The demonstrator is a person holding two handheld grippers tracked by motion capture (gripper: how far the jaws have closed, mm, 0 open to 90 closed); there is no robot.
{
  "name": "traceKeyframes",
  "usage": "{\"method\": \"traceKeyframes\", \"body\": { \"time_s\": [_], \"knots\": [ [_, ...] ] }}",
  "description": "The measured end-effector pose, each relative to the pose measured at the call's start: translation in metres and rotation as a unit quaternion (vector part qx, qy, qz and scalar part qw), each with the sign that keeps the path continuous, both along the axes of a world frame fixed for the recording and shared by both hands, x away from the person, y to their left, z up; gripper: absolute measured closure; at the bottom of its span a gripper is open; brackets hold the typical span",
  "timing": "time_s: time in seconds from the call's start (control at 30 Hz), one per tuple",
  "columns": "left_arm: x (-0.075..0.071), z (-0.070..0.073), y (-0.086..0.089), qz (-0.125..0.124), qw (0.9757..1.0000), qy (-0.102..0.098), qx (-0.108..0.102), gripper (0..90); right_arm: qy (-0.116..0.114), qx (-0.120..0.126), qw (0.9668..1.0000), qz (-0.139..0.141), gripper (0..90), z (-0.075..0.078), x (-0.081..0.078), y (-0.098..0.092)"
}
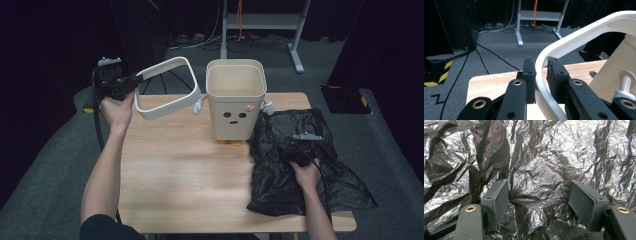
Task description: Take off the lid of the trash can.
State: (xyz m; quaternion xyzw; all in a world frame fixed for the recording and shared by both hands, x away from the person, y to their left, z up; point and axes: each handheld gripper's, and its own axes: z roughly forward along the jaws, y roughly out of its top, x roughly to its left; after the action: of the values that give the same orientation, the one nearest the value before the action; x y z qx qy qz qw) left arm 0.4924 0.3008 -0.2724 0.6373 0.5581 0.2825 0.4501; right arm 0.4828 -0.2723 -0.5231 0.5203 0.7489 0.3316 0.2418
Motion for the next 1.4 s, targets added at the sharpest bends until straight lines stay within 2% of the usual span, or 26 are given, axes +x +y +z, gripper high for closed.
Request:
{"method": "traceKeyframes", "body": {
  "time_s": [0.03,0.13,0.3,0.5,0.6,0.8,0.93,1.4],
  "knots": [
    [-0.003,-0.003,0.001,0.003,0.9999,-0.005,0.009,76.9,0.0,0.0,1.0,0.0,32.2,0.0,0.0,0.0],
    [-0.006,-0.006,0.002,0.009,0.9998,-0.007,0.018,76.9,0.0,0.0,1.0,0.0,32.2,0.0,0.0,0.0],
    [-0.01,-0.015,0.007,0.014,0.9997,-0.004,0.021,76.9,0.0,0.0,1.0,0.0,32.2,0.0,0.0,0.0],
    [-0.012,-0.025,0.011,0.017,0.9997,0.003,0.016,76.8,0.0,0.0,1.0,0.0,32.2,0.0,0.0,0.0],
    [-0.014,-0.029,0.014,0.021,0.9995,0.005,0.022,76.9,0.0,0.0,1.0,0.0,32.2,0.0,0.0,0.0],
    [-0.019,-0.041,0.02,0.026,0.9996,0.011,0.01,76.9,0.0,0.0,1.0,0.0,32.2,0.0,0.0,0.0],
    [-0.02,-0.047,0.023,0.029,0.9994,0.014,0.011,76.8,0.0,0.0,1.0,0.0,32.2,0.0,0.0,0.0],
    [-0.025,-0.082,0.027,0.038,0.9985,0.038,0.011,76.9,0.0,0.0,1.0,0.0,32.2,0.0,0.0,0.0]
  ]
}}
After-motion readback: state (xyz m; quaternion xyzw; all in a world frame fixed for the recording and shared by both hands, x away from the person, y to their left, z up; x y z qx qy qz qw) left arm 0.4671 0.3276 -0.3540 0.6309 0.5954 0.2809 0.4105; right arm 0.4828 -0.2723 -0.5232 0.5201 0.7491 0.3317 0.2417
